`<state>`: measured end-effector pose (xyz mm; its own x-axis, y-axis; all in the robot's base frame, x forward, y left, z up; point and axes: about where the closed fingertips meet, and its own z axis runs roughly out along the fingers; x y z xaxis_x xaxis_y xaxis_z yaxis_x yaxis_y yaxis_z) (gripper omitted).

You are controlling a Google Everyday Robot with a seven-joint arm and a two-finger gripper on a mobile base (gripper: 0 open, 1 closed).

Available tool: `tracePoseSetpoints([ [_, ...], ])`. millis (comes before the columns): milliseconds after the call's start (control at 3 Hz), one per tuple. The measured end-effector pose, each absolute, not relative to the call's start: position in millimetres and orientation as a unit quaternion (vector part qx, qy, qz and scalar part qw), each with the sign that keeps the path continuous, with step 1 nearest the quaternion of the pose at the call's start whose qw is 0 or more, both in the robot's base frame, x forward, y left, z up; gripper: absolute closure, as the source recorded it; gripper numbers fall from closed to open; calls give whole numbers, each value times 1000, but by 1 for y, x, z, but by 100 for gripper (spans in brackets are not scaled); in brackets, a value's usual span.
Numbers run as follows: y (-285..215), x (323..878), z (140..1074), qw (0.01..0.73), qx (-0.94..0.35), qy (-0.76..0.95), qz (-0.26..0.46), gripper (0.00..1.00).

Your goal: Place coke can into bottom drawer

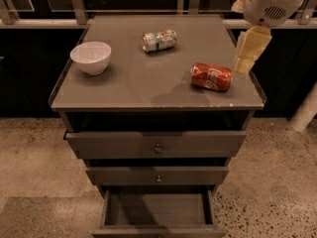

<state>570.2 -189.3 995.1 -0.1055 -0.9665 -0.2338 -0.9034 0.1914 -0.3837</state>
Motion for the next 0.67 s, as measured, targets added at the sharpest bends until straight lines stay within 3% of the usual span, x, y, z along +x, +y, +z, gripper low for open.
tracePoseSetpoints([
  [667,-209,599,960,212,-598,772,-39,0],
])
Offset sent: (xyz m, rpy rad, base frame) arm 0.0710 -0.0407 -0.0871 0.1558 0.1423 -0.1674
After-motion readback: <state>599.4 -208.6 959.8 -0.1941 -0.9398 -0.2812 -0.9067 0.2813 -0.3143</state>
